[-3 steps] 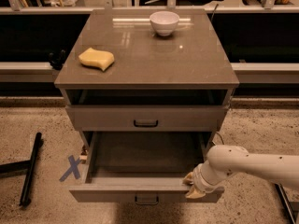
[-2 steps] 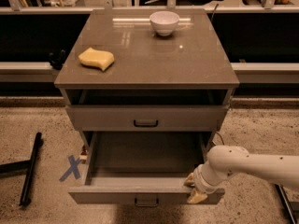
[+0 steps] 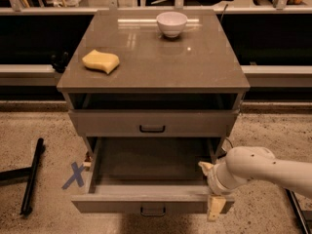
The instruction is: Open middle drawer
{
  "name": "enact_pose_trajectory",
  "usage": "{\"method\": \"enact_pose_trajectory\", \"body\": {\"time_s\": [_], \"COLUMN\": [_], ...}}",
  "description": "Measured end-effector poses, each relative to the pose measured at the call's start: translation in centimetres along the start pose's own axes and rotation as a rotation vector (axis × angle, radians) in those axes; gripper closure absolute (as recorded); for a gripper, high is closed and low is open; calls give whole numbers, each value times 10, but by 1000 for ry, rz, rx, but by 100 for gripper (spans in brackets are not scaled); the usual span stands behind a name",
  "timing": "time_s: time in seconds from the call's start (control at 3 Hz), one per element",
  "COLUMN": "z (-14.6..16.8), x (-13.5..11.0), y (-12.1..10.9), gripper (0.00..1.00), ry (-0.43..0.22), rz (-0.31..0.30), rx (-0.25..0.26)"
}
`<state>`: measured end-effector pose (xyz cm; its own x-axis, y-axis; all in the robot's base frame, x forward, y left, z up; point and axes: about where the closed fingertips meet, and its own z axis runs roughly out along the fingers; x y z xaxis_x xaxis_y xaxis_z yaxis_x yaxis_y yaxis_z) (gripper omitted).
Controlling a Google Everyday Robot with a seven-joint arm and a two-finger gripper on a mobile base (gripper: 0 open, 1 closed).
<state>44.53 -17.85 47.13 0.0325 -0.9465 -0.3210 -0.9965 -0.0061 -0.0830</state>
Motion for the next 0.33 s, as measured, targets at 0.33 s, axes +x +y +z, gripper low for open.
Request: {"method": "enact_pose_trajectory", "body": {"time_s": [0.33], "z": [-37], "x": [9], "y": [-7], "gripper": [0], "ry": [-4], "rz": [6], "rx": [73]}}
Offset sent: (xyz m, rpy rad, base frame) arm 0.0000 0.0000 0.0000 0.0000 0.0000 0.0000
